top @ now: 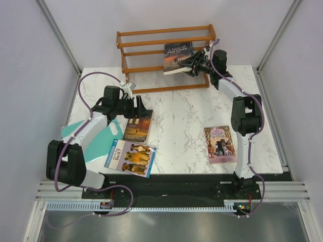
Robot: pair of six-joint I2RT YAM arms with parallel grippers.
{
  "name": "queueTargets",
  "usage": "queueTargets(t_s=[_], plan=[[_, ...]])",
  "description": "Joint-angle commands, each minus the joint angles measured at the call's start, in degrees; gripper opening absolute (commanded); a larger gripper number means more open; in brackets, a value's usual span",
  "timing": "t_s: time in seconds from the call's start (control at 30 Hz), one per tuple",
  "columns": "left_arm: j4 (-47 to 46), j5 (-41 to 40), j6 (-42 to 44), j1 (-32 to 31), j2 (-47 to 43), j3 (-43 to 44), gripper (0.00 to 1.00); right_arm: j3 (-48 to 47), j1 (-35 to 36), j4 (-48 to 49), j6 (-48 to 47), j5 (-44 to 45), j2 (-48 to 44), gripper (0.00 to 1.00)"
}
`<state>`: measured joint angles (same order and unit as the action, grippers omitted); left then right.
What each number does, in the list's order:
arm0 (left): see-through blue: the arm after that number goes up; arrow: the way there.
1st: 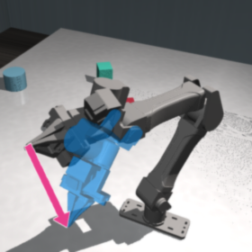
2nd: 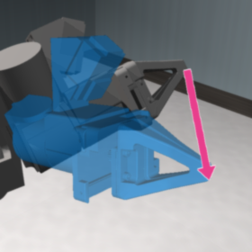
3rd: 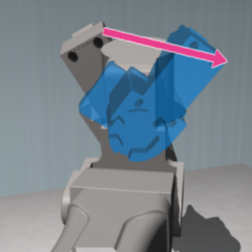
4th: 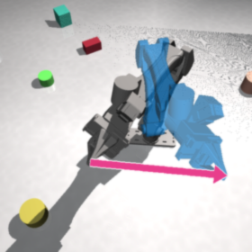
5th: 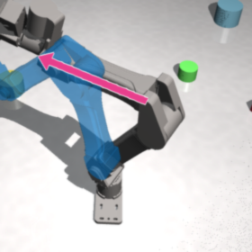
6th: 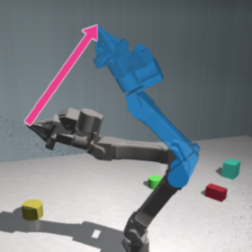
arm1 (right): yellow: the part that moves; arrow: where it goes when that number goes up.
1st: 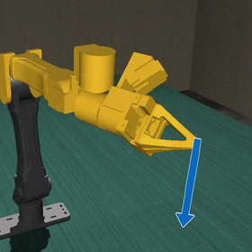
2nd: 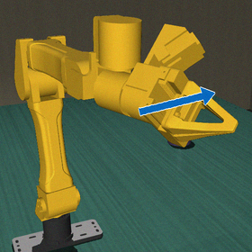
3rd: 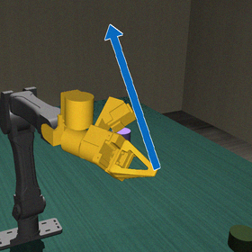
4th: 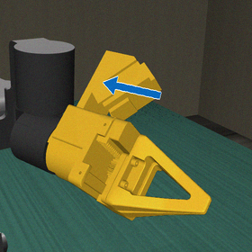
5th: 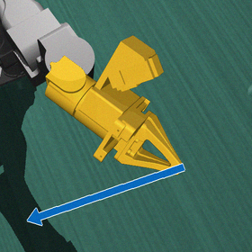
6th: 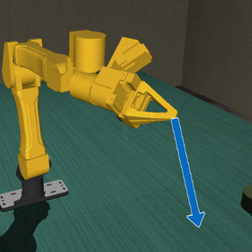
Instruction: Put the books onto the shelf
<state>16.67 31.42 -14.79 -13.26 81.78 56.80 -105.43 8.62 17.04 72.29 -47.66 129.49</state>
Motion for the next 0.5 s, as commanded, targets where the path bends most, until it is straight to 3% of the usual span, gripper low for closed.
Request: queueTargets(t_s=[0.0, 0.13, 0.23, 0.47], plan=[[-0.3, 0.1, 3.0, 0.0, -2.3, -0.1, 0.79, 0.0, -1.0, 2.2, -2.0, 2.1, -3.9, 0.64], [-0.5, 0.7, 2.9, 0.0, -2.2, -0.1, 0.79, 4.8, -1.9, 2.6, -2.4, 2.9, -7.8, 0.79], [-0.4, 1.4, 2.8, 0.0, -2.2, -0.2, 0.79, 6.6, -2.1, 0.2, -4.7, 3.1, -10.0, 0.85], [-0.6, 1.8, 2.9, 0.0, -2.1, -0.2, 0.79, 11.9, -2.2, -3.2, -7.7, 3.8, -12.9, 0.88]])
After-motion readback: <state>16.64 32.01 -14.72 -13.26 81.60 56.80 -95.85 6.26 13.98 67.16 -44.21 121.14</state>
